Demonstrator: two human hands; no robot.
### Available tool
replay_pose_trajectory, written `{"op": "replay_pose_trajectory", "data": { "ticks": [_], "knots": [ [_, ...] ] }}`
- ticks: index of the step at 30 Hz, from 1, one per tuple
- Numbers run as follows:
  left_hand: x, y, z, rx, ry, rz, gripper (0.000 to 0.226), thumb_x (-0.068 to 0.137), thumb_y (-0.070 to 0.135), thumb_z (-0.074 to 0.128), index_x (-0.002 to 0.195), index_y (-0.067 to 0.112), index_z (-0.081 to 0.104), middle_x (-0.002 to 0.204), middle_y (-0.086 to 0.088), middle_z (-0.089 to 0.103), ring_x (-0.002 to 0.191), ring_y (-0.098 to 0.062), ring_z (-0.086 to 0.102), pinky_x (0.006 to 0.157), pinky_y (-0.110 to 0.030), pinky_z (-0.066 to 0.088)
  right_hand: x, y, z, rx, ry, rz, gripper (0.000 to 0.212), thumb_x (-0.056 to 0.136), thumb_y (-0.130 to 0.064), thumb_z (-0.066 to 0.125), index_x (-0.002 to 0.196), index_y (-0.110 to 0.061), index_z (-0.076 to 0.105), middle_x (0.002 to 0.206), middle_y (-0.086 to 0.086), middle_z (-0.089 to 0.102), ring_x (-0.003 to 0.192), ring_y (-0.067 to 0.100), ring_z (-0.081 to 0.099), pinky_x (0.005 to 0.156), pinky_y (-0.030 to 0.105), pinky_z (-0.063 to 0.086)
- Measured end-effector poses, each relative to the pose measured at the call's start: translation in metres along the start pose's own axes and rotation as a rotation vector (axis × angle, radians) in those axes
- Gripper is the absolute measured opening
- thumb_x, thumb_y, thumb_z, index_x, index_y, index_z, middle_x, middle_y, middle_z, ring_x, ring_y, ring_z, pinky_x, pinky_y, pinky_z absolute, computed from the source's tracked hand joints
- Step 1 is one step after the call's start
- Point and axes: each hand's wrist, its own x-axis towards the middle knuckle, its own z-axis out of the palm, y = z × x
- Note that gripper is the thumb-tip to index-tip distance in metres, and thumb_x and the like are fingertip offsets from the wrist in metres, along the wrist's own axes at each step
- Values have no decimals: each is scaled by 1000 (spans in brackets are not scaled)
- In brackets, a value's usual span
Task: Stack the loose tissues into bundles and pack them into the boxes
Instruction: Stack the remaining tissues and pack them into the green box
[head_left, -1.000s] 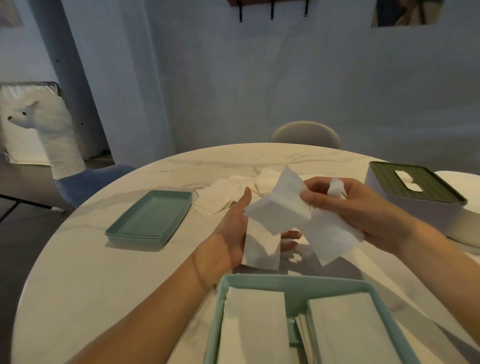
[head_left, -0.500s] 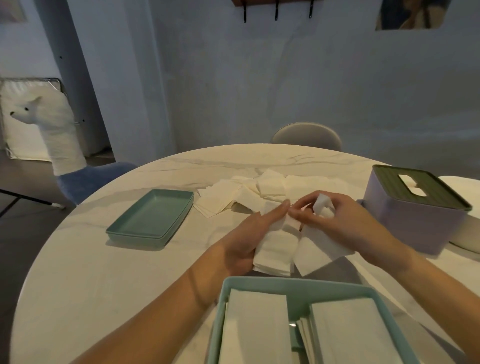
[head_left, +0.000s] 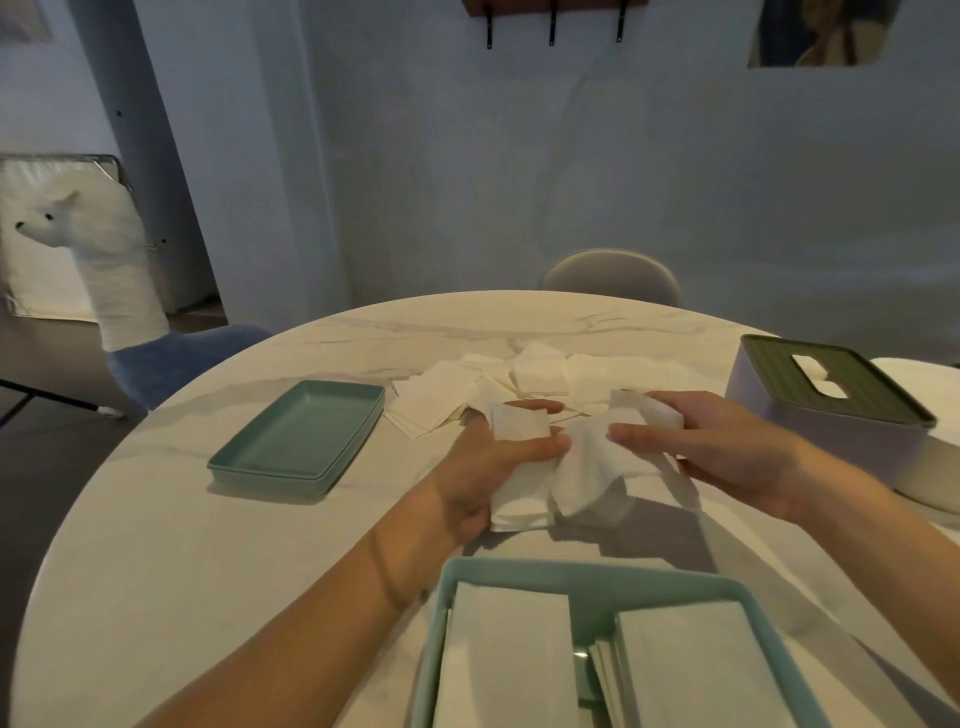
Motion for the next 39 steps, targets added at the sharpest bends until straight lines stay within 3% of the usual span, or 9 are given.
{"op": "replay_pose_trajectory", "data": {
  "ticks": [6, 9, 11, 13, 16, 24, 30, 35, 39],
  "knots": [
    [-4, 11, -6, -311, 56, -174, 26, 107, 13, 44, 125, 5, 60, 96, -21, 71, 70, -33, 70, 62, -40, 62, 0, 0, -7, 317, 12, -97, 59, 49, -45, 96, 97, -14, 81, 99, 11, 77, 83, 19, 73, 65, 27, 58],
    [-3, 8, -2, -293, -36, -187, 38, 107, 17, 41, 140, 4, 55, 127, -25, 67, 101, -43, 70, 90, -52, 59, -8, -7, -1, 360, -100, -139, 35, 57, -36, 89, 84, -15, 82, 89, 8, 76, 74, 16, 74, 61, 23, 57],
    [-6, 6, 3, -237, -121, -229, 41, 109, 21, 42, 145, 6, 55, 139, -24, 61, 122, -43, 62, 105, -53, 51, -9, -6, 5, 282, -181, -153, 51, 50, -44, 97, 93, -20, 83, 97, 8, 77, 84, 19, 75, 68, 24, 59],
    [-11, 4, 10, -203, -166, -317, 38, 108, 27, 45, 126, 5, 69, 112, -19, 74, 99, -32, 73, 85, -39, 61, -8, -6, 11, 132, -164, -155, 68, 45, -58, 96, 102, -25, 81, 105, 4, 76, 96, 22, 73, 78, 30, 60],
    [-23, 6, 23, -165, -359, -360, 33, 92, 36, 59, 92, 11, 80, 82, -8, 73, 72, -20, 73, 68, -30, 60, -7, -9, 18, -83, -36, -181, 50, 63, -52, 85, 106, -28, 77, 102, -8, 75, 100, 19, 70, 82, 29, 58],
    [-18, 17, 30, -70, -213, -163, 59, 105, 58, 10, 103, 22, 57, 64, 4, 73, 58, -9, 72, 53, -16, 54, -2, 2, 36, -266, 253, -389, 30, 80, -48, 78, 104, -33, 72, 95, -20, 71, 91, 5, 62, 72, 16, 49],
    [-27, 9, 17, -126, -415, -340, 53, 96, 41, 70, 134, 8, 57, 111, -14, 67, 97, -22, 65, 91, -33, 54, 4, 6, 25, -173, 441, -393, 23, 96, -45, 61, 104, -29, 76, 93, -17, 73, 86, 8, 65, 69, 15, 49],
    [-18, 1, 14, -200, -314, -254, 43, 95, 10, 69, 135, 3, 56, 101, -14, 70, 86, -23, 69, 78, -33, 61, 2, -3, 11, 98, 514, -463, 16, 101, -30, 60, 101, -20, 73, 83, -14, 67, 82, 10, 59, 69, 17, 47],
    [-16, 2, 19, -276, -151, -209, 58, 88, 5, 72, 142, 13, 56, 108, -19, 68, 86, -29, 68, 78, -43, 60, -5, -19, 12, 406, 328, -356, 13, 94, -25, 63, 99, -18, 73, 88, -6, 72, 88, 11, 64, 83, 31, 53]
  ]
}}
